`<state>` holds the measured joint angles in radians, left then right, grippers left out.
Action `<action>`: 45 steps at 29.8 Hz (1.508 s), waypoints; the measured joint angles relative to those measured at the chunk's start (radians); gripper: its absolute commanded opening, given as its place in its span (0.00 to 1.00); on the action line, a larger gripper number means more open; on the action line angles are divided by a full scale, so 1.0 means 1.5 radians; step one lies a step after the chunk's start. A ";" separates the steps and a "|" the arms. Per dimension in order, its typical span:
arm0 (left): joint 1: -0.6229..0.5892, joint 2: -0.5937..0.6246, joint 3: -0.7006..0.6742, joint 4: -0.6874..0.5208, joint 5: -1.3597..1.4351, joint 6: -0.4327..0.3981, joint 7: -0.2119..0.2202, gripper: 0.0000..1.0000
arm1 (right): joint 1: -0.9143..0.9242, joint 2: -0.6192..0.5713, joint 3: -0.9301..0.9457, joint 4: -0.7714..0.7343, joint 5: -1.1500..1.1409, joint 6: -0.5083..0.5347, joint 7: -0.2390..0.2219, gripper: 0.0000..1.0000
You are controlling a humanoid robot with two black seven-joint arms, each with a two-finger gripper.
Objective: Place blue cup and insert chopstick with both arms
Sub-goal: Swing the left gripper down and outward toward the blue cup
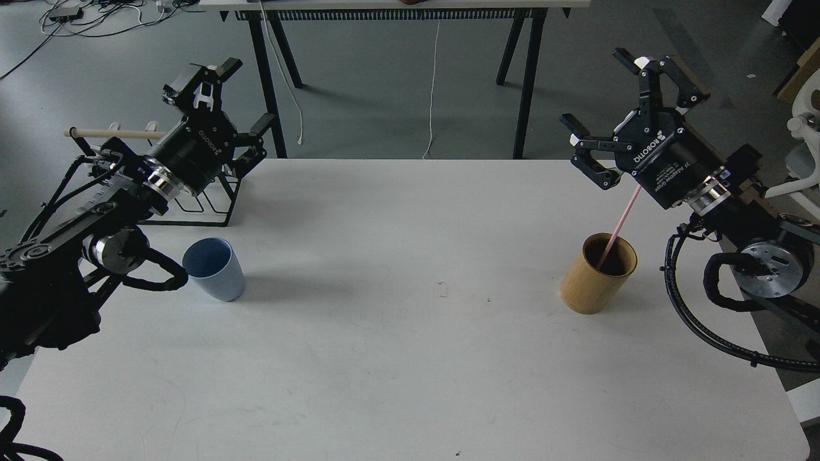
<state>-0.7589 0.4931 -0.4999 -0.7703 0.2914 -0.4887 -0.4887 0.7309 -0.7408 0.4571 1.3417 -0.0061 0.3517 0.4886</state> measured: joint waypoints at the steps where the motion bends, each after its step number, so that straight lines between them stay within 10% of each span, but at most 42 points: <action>1: 0.001 0.001 0.000 0.000 -0.001 0.000 0.000 0.99 | 0.000 0.000 -0.001 0.000 0.000 0.000 0.000 0.98; 18: -0.001 0.057 -0.129 0.025 -0.096 0.000 0.000 0.99 | -0.006 0.006 0.000 -0.002 0.000 -0.002 0.000 0.97; 27: -0.082 0.196 -0.118 -0.120 0.054 0.000 0.000 0.99 | -0.006 0.010 0.017 -0.001 0.001 0.002 0.000 0.97; 35: -0.192 0.332 0.111 -0.263 0.383 0.000 0.000 0.99 | -0.006 0.010 0.018 -0.016 0.000 0.006 0.000 0.98; 45: -0.271 0.391 0.409 -0.254 0.718 0.080 0.000 0.99 | -0.035 0.010 0.017 -0.026 0.000 0.006 0.000 0.98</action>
<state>-1.1651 1.0797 0.1135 -1.1507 1.3678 -0.3688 -0.4888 0.6786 -0.7255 0.4831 1.3025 -0.0062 0.3607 0.4887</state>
